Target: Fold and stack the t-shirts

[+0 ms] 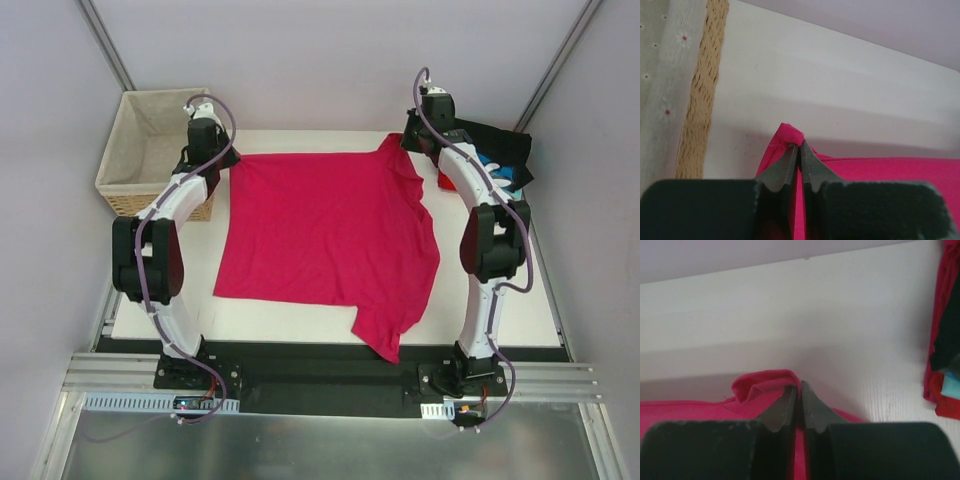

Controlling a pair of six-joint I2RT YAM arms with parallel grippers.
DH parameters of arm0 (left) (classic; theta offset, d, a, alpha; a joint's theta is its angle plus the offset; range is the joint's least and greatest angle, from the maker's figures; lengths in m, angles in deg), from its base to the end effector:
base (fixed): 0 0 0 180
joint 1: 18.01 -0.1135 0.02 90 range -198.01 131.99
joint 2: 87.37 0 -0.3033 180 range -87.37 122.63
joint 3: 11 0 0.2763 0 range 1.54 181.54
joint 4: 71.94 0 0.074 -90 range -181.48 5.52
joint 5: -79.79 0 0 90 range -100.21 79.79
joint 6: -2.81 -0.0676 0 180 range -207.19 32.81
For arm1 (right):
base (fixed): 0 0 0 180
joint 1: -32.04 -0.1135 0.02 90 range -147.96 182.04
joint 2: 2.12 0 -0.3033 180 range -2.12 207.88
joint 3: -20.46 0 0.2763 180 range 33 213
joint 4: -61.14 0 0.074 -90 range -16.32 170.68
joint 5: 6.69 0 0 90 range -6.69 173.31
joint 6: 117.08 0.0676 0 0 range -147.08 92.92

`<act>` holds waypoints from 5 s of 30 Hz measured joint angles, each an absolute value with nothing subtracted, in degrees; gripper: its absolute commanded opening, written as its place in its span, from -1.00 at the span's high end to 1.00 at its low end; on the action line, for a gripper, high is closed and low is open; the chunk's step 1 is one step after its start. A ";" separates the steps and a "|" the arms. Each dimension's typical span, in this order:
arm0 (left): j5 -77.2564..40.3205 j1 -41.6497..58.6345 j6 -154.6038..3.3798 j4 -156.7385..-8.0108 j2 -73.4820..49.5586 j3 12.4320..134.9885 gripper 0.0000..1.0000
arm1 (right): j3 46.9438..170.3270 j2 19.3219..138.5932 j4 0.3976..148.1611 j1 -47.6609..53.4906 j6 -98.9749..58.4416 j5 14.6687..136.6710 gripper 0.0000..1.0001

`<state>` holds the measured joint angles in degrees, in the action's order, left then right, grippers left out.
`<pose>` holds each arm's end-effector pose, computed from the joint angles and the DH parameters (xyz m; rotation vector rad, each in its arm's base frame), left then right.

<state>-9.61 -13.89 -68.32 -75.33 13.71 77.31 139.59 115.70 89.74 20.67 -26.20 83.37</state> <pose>0.4826 -0.0340 0.3107 -0.2462 1.8451 -0.2692 0.5526 0.1110 0.3231 -0.1867 2.0412 0.1322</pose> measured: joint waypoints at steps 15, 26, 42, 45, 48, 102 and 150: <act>-9.76 -16.66 -65.43 -76.77 22.28 85.26 -0.98 | 144.42 122.10 86.22 20.12 -27.84 88.81 -0.93; -16.27 -14.19 -60.45 -88.62 -0.28 74.10 -0.98 | 119.54 91.46 91.46 4.73 -25.89 95.21 -0.94; -12.62 -5.60 -53.59 -104.60 -7.21 45.55 -0.98 | 92.90 86.06 102.35 -4.05 -17.43 99.39 -0.97; -10.90 -5.60 -52.89 -104.44 -9.37 44.79 -0.98 | 91.06 84.29 103.18 -4.78 -15.73 100.06 -0.97; -9.39 -5.60 -52.01 -104.27 -10.92 44.41 -0.98 | 89.42 82.26 105.30 -5.69 -13.58 102.69 -0.96; -2.85 -1.60 -51.73 -107.31 0.66 72.67 -0.98 | 119.70 102.78 124.80 3.73 -10.26 122.14 -0.93; -5.67 -7.26 -53.28 -99.70 27.85 91.73 -0.99 | 159.76 137.14 109.32 15.92 -20.23 94.51 -0.31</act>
<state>-5.67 -7.26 -53.28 -99.70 27.85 91.73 159.76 137.14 109.32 15.92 -20.23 94.51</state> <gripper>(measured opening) 0.991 0.654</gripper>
